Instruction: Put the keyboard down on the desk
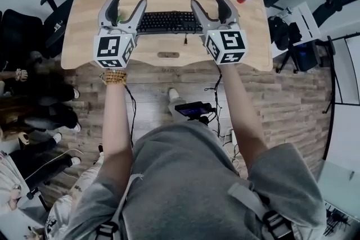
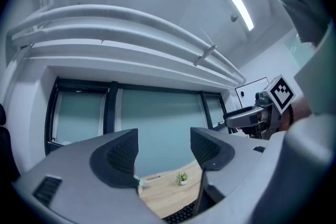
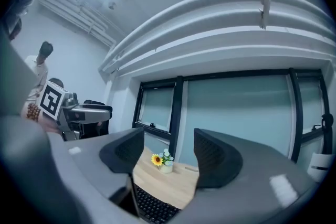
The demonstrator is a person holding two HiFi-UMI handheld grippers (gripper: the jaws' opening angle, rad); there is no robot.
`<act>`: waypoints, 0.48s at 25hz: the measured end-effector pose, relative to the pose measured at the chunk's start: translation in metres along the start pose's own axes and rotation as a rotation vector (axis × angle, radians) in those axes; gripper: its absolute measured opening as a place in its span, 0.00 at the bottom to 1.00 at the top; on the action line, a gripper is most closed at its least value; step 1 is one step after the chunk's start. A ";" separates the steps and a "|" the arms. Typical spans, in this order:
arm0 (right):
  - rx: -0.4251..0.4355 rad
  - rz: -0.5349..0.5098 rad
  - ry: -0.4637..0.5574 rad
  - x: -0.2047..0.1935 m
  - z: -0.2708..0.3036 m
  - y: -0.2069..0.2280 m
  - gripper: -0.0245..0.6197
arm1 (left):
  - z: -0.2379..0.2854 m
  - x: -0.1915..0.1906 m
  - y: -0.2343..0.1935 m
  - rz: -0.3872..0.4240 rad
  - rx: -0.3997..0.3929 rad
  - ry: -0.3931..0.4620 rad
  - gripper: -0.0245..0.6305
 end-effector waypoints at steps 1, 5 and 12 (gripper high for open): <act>0.003 -0.007 0.012 0.005 -0.006 -0.008 0.50 | -0.008 0.007 0.001 0.007 0.006 0.010 0.52; 0.013 -0.034 0.042 0.012 -0.035 -0.044 0.50 | -0.048 0.026 0.011 0.013 0.034 0.038 0.51; 0.022 -0.027 0.048 -0.001 -0.067 -0.077 0.50 | -0.090 0.030 0.037 0.010 0.038 0.038 0.48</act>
Point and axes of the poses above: the fingertips, and each gripper's own axes: z forward along the fingers, y to its right, x out of its top, the point moved 2 cm from there along -z, backward along the fingers, and after that the axes turned 14 degrees about z, right-handed, at the moved point
